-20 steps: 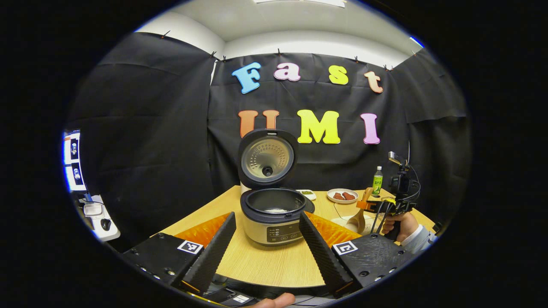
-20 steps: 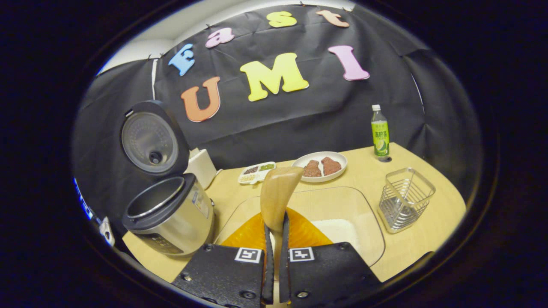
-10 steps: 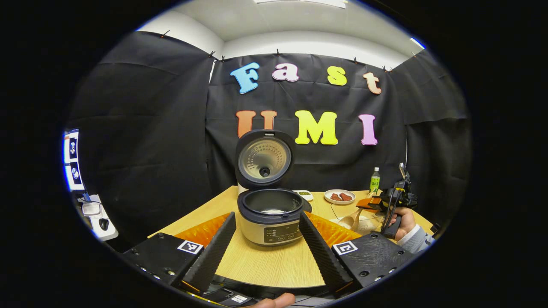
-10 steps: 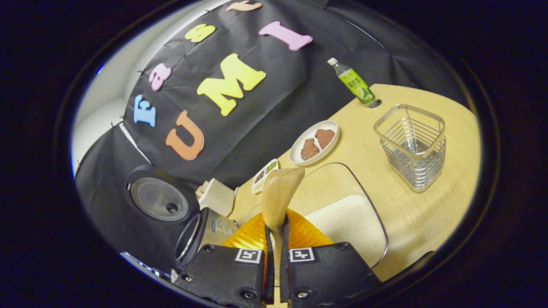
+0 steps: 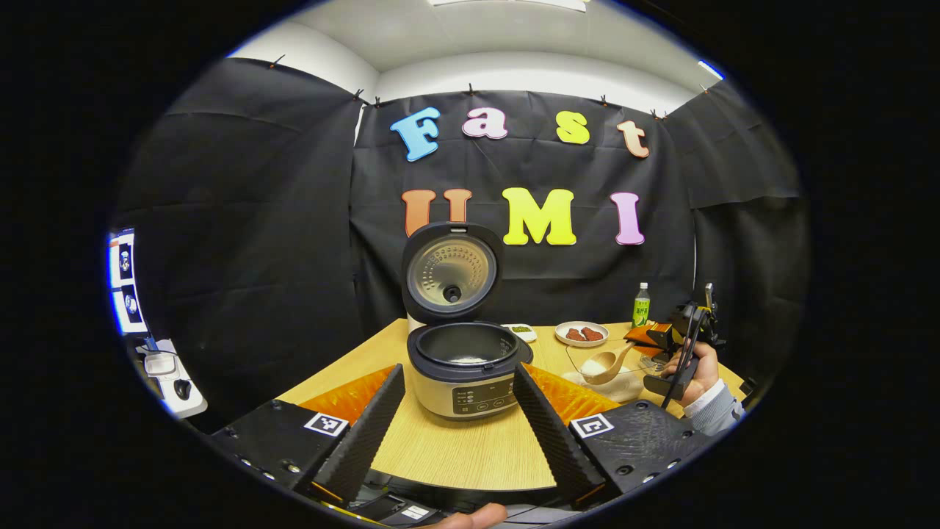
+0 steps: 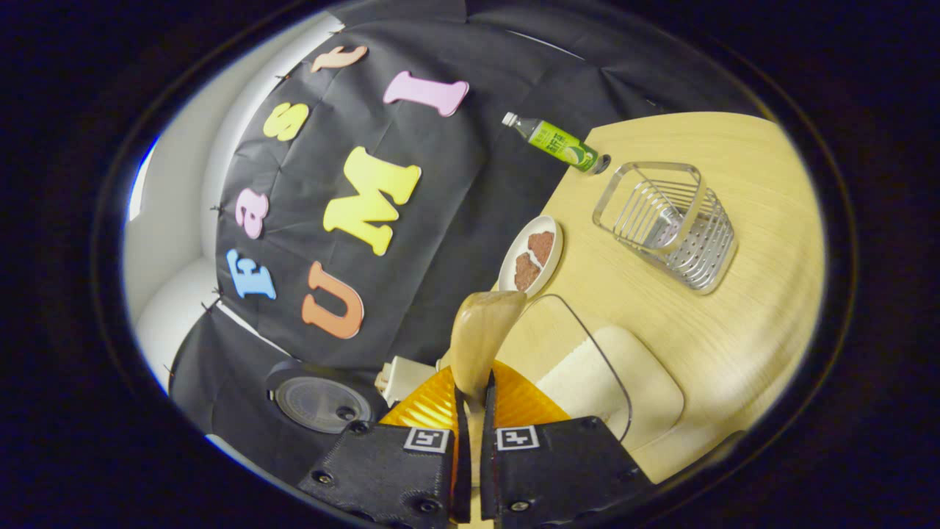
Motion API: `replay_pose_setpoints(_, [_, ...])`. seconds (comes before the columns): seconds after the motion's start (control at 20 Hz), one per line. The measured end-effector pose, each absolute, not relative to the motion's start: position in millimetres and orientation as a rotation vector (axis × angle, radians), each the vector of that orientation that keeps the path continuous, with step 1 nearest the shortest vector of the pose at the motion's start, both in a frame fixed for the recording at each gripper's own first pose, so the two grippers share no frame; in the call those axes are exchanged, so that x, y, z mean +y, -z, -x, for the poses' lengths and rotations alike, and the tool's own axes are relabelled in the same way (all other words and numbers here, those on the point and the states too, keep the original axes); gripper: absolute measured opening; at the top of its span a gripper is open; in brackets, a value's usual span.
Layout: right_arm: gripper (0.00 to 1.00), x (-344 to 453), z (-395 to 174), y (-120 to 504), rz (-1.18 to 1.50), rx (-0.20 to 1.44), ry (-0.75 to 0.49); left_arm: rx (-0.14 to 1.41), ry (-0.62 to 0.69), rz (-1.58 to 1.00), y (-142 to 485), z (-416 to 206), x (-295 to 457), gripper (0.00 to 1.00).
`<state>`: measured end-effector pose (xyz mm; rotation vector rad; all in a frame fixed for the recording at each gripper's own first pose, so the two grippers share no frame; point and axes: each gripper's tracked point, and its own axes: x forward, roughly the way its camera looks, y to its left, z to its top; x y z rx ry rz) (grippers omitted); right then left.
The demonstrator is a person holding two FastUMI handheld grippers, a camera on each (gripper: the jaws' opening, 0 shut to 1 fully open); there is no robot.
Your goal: Close the left gripper, press the button to open the rice cooker; take a wooden spoon from the chopstick holder with the right hand, scoop a spoonful of rice and pour it into the rice cooker, then put the wooden spoon back into the chopstick holder.
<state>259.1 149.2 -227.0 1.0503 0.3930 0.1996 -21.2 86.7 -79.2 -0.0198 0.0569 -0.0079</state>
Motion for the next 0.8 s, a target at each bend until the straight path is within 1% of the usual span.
replay_pose_setpoints(0.15, [0.1, 134, -254, 216, -1.187, 0.349, -0.176, 0.059, 0.019, 0.019, 79, 22, 82, 0.95])
replay_pose_setpoints(0.3, [0.1, 126, -249, 201, -1.37, 0.325, -0.204, 0.06, 0.026, 0.011, 79, 24, 82, 0.95])
replay_pose_setpoints(0.4, [0.1, 134, -247, 192, -1.448, 0.328, -0.238, 0.058, 0.03, 0.01, 78, 26, 82, 0.95])
replay_pose_setpoints(0.6, [0.1, 154, -241, 162, -1.478, 0.313, -0.296, 0.057, 0.035, 0.012, 77, 31, 85, 0.95])
replay_pose_setpoints(0.7, [0.08, 170, -238, 145, -1.456, 0.3, -0.32, 0.058, 0.028, 0.01, 78, 34, 90, 0.95])
replay_pose_setpoints(0.8, [0.1, 191, -238, 132, -1.442, 0.301, -0.344, 0.056, 0.006, 0.005, 76, 36, 100, 0.95])
